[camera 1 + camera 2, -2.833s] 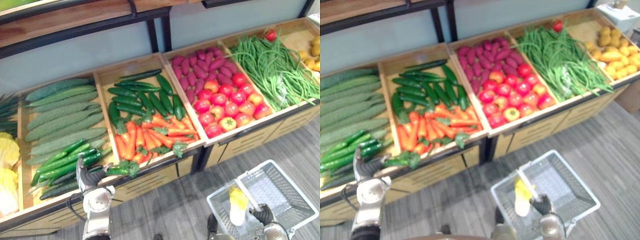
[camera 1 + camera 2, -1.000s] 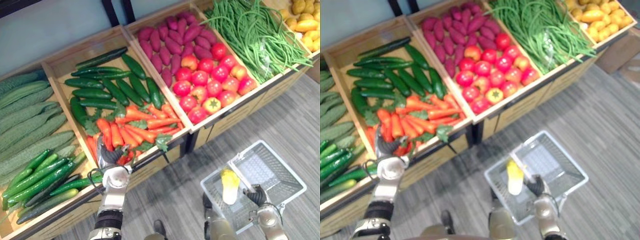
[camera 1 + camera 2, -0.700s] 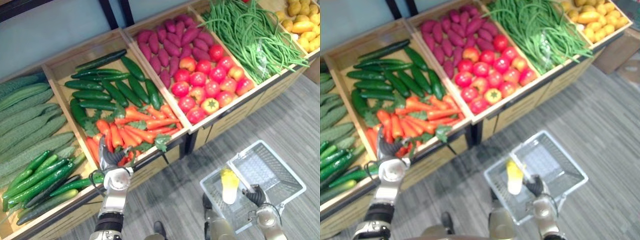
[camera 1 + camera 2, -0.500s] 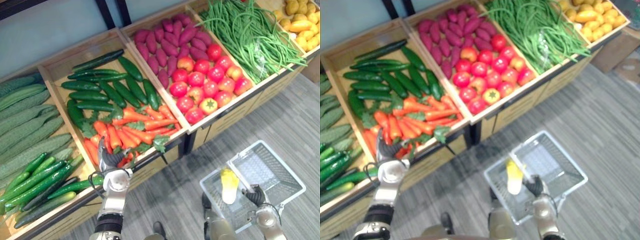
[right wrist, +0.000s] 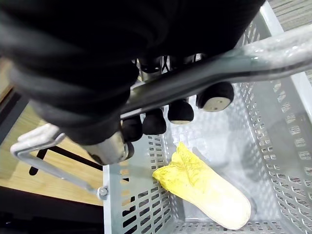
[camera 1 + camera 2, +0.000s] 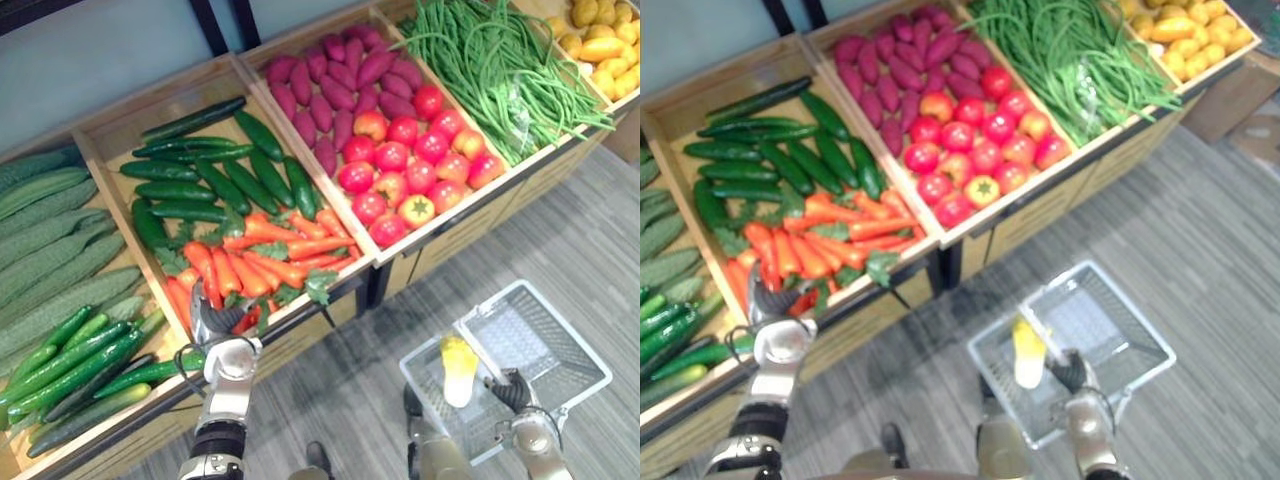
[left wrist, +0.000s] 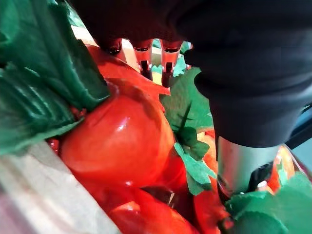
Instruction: Pick vegetable in the basket
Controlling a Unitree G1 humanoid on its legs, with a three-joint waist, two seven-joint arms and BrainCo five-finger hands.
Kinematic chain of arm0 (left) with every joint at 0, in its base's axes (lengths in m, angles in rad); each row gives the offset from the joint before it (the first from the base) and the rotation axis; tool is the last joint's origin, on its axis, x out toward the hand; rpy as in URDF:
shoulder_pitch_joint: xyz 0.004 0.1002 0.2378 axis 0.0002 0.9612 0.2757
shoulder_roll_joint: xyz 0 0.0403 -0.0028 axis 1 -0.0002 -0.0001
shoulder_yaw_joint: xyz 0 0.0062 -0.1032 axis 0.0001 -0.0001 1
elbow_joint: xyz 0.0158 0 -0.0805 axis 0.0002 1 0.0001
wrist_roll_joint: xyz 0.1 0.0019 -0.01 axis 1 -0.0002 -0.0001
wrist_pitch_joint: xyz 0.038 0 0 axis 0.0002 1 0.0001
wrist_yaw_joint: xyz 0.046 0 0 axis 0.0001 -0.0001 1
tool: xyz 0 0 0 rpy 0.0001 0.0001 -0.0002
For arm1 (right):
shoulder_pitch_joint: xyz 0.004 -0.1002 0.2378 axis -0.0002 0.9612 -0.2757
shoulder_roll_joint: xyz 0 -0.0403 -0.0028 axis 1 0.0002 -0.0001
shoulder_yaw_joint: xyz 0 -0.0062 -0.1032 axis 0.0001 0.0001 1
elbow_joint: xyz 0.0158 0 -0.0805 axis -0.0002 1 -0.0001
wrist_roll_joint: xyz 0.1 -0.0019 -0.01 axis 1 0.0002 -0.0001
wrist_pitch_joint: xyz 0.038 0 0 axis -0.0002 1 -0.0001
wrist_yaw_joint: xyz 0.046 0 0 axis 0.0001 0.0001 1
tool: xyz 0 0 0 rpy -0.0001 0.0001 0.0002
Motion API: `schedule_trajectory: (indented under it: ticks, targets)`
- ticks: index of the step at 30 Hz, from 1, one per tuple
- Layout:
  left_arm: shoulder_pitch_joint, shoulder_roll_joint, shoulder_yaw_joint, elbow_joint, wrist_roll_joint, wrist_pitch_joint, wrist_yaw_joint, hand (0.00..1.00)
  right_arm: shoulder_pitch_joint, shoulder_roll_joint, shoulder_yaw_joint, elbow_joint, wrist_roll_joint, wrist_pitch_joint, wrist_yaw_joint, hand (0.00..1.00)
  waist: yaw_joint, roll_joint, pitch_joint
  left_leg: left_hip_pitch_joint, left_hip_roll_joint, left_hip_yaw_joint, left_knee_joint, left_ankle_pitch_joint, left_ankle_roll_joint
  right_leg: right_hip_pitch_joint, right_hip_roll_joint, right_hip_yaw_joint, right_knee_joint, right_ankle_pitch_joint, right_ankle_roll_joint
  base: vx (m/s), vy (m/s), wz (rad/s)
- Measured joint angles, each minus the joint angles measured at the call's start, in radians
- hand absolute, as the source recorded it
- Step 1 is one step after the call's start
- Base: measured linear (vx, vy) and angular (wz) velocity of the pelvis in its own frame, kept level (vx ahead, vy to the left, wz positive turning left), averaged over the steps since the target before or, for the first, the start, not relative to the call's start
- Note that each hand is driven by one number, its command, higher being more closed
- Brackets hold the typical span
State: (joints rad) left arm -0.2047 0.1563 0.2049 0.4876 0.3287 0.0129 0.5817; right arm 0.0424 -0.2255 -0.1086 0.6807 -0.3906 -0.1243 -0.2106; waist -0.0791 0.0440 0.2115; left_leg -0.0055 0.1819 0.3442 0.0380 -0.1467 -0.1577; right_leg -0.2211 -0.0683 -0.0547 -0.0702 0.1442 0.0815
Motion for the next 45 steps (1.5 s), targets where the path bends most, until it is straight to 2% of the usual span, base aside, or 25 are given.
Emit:
schedule_trajectory:
  ticks: [5, 16, 24, 28, 31, 37, 45]
  targets:
    - [-0.023, 0.003, 0.057, 0.024, 0.000, 0.012, 0.009, 1.00, -0.001, 0.000, 0.000, 0.000, -0.001, 0.000, 0.000, 1.00, 0.001, 0.000, 0.000, 0.000, -0.002, -0.002, -0.002, 0.000, 0.000, 0.002, -0.003, -0.004, -0.002, 0.000, 0.000, 0.00, -0.007, 0.00]
    - [-0.093, 0.006, 0.063, 0.135, -0.011, 0.021, 0.001, 1.00, 0.007, 0.000, 0.007, 0.002, 0.000, 0.000, 0.000, 1.00, -0.003, -0.006, 0.000, 0.017, -0.005, 0.001, -0.010, 0.000, 0.000, 0.021, -0.003, -0.002, -0.020, 0.006, 0.003, 0.00, 0.000, 0.00]
    - [-0.110, 0.006, 0.065, 0.146, -0.012, 0.021, 0.001, 1.00, 0.009, 0.000, 0.022, 0.003, -0.001, -0.004, 0.000, 1.00, -0.003, -0.019, 0.001, 0.027, -0.007, 0.001, -0.017, 0.000, 0.000, 0.036, -0.003, -0.002, -0.033, 0.010, 0.004, 0.00, -0.016, 0.00]
    - [-0.120, 0.006, 0.068, 0.141, -0.052, 0.022, 0.003, 1.00, 0.009, 0.000, 0.026, 0.003, -0.001, -0.008, 0.001, 1.00, -0.004, -0.022, -0.001, 0.027, -0.009, 0.000, -0.017, 0.000, 0.000, 0.037, -0.005, -0.004, -0.033, 0.010, 0.004, -0.01, -0.037, 0.01]
    - [-0.123, 0.006, 0.080, 0.097, -0.090, 0.039, 0.004, 1.00, 0.009, 0.000, 0.032, 0.003, 0.000, -0.008, 0.002, 1.00, -0.005, -0.028, -0.003, 0.027, -0.008, -0.001, -0.016, 0.000, 0.000, 0.038, -0.005, -0.008, -0.033, 0.010, 0.004, -0.01, -0.035, 0.01]
    - [-0.138, 0.029, 0.094, -0.075, -0.091, 0.041, 0.027, 1.00, 0.018, 0.000, 0.032, 0.002, -0.001, -0.008, 0.007, 1.00, -0.002, -0.035, -0.008, 0.027, -0.008, -0.026, -0.008, 0.000, 0.000, 0.052, -0.010, -0.019, -0.029, 0.010, 0.004, -0.01, -0.030, 0.10]
    - [-0.146, 0.038, 0.120, -0.156, -0.084, 0.042, 0.044, 1.00, 0.022, 0.006, 0.035, 0.002, -0.001, -0.010, 0.023, 1.00, -0.001, -0.046, -0.014, 0.019, -0.010, -0.033, 0.001, 0.000, 0.000, 0.052, -0.013, -0.016, -0.019, 0.010, 0.004, -0.03, -0.029, 0.02]
